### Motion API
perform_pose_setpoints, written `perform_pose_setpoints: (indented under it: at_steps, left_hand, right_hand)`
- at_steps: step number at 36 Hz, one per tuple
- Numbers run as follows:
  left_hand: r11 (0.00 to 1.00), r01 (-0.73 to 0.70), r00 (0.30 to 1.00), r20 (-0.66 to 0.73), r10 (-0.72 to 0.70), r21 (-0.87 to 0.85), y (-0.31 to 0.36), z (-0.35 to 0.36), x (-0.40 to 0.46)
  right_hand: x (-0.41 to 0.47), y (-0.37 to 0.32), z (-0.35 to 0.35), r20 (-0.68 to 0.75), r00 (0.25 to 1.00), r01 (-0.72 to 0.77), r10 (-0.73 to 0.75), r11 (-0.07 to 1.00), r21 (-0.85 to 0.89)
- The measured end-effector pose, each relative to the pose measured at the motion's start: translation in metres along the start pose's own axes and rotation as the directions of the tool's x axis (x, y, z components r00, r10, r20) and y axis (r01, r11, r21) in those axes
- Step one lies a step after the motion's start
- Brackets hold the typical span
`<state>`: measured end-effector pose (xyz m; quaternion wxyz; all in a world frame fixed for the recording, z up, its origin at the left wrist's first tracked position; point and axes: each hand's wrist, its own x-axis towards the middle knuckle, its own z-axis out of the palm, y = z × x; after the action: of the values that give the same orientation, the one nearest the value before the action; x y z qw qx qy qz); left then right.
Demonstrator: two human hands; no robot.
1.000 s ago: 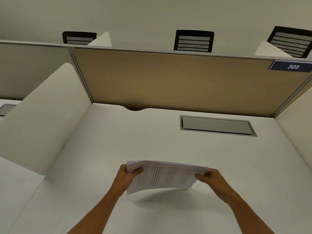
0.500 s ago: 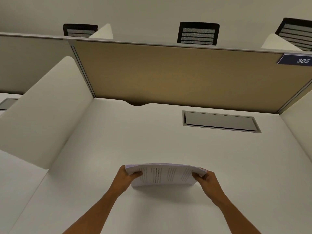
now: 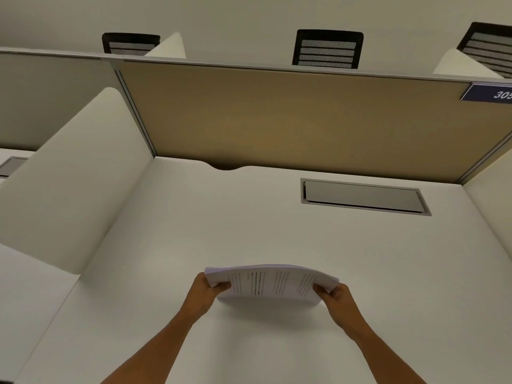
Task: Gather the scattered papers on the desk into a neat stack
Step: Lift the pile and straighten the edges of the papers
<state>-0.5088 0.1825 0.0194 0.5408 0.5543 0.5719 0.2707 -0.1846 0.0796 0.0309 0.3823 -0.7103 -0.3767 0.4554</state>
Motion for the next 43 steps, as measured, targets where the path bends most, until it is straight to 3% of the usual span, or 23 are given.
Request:
perform_pose_setpoints:
  at_steps: [10,16,24,31,36,39,43]
  left_hand:
    - [0.999,-0.012,1.000,0.028,0.011,0.029,0.005,0.000,0.006]
    - [0.999,0.028,0.998,0.060,-0.030,0.041,-0.007,0.006,-0.001]
    - [1.000,0.027,0.996,0.081,-0.027,0.003,0.011,-0.016,0.004]
    - [0.976,-0.091,0.985,0.163,0.058,0.200,0.044,-0.042,0.020]
    - [0.893,-0.166,0.933,0.361,0.004,0.419,0.068,-0.041,0.023]
    - [0.870,-0.193,0.884,0.465,-0.046,0.453,0.082,-0.030,0.019]
    - [0.883,-0.187,0.893,0.449,-0.030,0.430,0.092,-0.016,0.012]
  right_hand:
    - [0.001,0.001,-0.008,-0.067,0.998,-0.010,0.010,1.000,-0.006]
    - [-0.004,0.017,-0.001,-0.014,0.998,-0.054,0.054,0.998,-0.027]
    - [0.009,0.000,-0.010,-0.004,1.000,0.018,-0.019,0.982,-0.187]
    - [0.034,-0.047,-0.042,0.191,0.980,0.134,-0.063,0.912,-0.387]
    - [0.048,-0.091,-0.055,0.381,0.922,0.254,-0.077,0.862,-0.439]
    - [0.053,-0.115,-0.055,0.449,0.891,0.292,-0.057,0.831,-0.473]
    - [0.058,-0.141,-0.053,0.483,0.874,0.306,-0.055,0.833,-0.460]
